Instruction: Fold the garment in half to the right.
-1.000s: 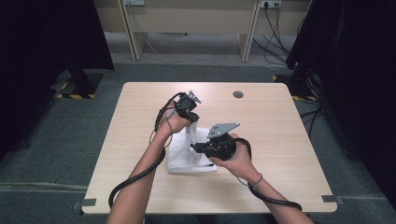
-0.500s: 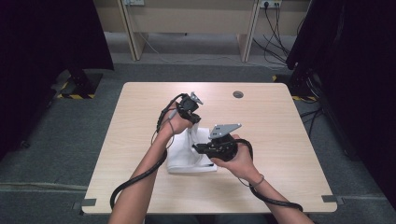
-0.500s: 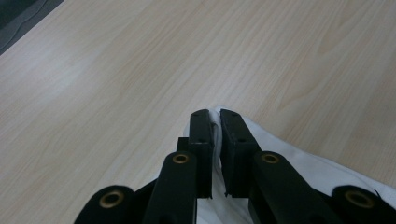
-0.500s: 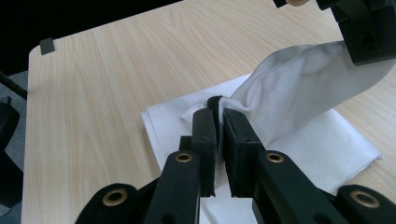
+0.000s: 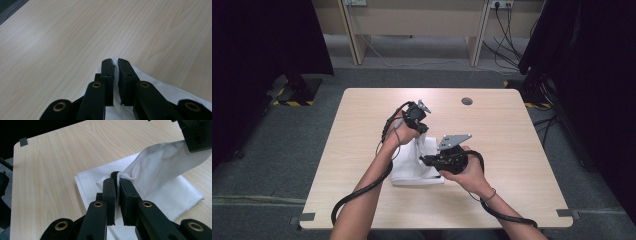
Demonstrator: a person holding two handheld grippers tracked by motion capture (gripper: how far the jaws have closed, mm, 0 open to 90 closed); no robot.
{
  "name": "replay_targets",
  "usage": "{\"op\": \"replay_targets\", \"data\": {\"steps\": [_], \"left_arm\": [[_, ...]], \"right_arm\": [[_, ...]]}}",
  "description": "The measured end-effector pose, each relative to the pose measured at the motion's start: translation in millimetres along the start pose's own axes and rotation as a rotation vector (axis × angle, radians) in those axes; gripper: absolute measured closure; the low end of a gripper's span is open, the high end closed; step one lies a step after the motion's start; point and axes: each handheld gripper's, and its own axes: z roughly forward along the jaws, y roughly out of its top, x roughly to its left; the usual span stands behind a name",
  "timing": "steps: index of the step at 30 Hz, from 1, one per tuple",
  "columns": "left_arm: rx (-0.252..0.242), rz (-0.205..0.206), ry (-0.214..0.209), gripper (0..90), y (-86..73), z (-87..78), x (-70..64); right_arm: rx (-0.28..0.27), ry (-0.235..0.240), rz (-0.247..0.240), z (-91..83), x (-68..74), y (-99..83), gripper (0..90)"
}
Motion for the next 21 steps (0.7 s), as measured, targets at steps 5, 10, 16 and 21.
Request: {"op": "replay_targets", "data": {"steps": [5,10,16,21], "left_arm": [[0.002,0.002,-0.001,82.7,0.6,1.3,-1.1],[0.003,0.003,-0.004,82.7,0.7,2.4,-1.9],[0.006,0.003,-0.006,82.6,0.3,4.5,-2.6],[0.009,0.005,-0.008,82.5,0.3,6.5,-3.8]], "right_arm": [[0.0,-0.001,0.0,-0.4,-0.2,-0.5,83.6],[0.004,0.001,-0.004,0.0,0.0,-1.5,83.5],[0.008,-0.001,0.002,0.1,-1.1,-4.2,83.3],[0.012,-0.002,0.008,0.0,-1.7,-6.7,83.2]]}}
